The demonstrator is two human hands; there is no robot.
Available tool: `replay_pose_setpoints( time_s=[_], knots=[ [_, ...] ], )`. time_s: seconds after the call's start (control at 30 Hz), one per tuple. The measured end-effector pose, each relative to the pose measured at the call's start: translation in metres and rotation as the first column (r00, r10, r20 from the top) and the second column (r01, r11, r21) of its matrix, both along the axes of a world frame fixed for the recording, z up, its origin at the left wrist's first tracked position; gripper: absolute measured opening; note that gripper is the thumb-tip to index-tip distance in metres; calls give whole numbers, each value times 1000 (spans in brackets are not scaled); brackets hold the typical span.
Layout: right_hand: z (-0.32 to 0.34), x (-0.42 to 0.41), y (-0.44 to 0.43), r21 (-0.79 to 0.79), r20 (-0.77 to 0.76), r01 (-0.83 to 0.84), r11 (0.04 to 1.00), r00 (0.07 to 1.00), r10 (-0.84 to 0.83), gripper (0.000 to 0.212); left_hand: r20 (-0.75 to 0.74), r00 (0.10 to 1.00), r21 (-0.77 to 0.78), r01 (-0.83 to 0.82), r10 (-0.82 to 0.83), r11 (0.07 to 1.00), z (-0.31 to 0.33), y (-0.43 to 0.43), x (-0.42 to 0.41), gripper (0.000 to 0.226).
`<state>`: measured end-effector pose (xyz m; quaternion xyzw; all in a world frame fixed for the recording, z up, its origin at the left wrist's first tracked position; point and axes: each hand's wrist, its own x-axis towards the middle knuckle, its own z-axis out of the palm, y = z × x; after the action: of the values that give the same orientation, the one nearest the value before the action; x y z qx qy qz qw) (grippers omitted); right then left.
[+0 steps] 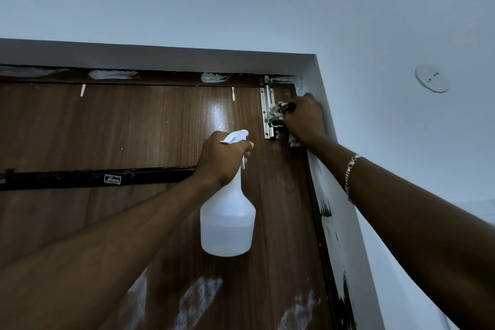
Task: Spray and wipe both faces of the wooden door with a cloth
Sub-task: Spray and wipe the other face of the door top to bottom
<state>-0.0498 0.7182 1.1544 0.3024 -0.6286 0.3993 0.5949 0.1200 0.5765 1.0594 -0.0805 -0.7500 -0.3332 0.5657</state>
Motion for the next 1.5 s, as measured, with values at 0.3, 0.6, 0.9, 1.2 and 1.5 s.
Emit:
replay_pose_setpoints(
  time_s=[0.3, 0.6, 0.9, 1.2, 1.5],
  knots=[
    [35, -12, -16, -39, -57, 79, 996, 995, -81, 38, -19, 1000, 1, 24, -23, 1000, 11, 9, -9, 21],
    [-87, -17, -37, -236, 49, 81, 968, 996, -71, 53, -21, 999, 3, 28, -28, 1000, -13, 8, -14, 30],
    [-101, -21, -10, 31, -120, 7, 999, 993, -4, 48, -11, 998, 6, 54, -54, 998, -21, 19, -13, 27],
    [-111, -16, -14, 52, -7, 56, 997, 998, -56, 56, 26, 999, -2, 26, -26, 1000, -34, 19, -15, 17],
    [-153, -22, -12, 205, -132, 120, 971, 987, -94, 57, 84, 996, -20, -4, 6, 1000, -83, 16, -26, 43]
  ],
)
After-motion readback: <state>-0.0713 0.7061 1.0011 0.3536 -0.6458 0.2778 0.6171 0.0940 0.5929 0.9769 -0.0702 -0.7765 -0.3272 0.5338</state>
